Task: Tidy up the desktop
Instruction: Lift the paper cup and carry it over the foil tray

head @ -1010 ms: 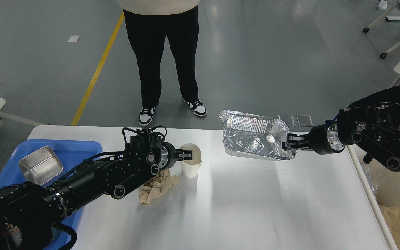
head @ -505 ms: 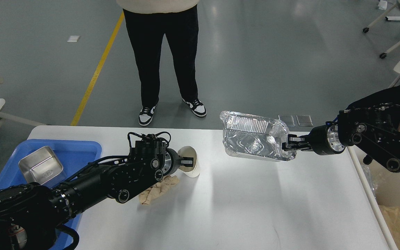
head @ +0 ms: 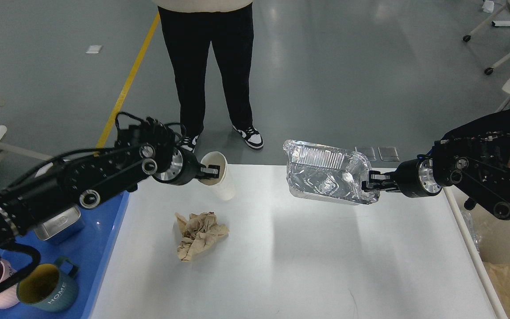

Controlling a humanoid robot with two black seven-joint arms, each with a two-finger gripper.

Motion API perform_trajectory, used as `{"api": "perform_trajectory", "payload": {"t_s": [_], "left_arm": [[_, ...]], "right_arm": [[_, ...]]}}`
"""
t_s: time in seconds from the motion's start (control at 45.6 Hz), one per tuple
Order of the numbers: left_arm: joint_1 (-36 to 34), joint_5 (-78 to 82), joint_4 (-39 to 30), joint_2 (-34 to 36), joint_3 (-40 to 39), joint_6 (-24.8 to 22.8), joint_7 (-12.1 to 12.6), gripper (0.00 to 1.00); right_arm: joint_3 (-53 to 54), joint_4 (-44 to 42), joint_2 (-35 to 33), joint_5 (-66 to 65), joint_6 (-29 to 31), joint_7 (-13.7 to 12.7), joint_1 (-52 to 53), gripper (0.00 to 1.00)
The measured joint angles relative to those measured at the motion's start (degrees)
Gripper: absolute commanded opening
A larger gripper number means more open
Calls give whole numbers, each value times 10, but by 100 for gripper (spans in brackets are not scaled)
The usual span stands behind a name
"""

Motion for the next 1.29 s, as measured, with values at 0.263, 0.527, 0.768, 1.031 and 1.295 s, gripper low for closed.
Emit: {"api": "perform_trajectory", "payload": {"t_s": [0.263, 0.527, 0.768, 1.031, 1.295], "left_arm": [[-223, -154, -36, 86, -3, -135, 7, 0], [-334, -217, -30, 107, 6, -177, 10, 0], [-340, -215, 8, 79, 5, -177, 10, 0], [-327, -194, 192, -163, 10, -111, -3, 0], [-271, -150, 304, -293, 60, -11, -53, 1]], "right_arm": [[0, 0, 0, 0, 0, 0, 0, 0], [0, 0, 0, 0, 0, 0, 3, 0], [0, 1, 0, 0, 0, -1, 7, 0], [0, 7, -8, 0, 1, -1, 7, 0], [1, 8, -8, 0, 1, -1, 7, 0]]}}
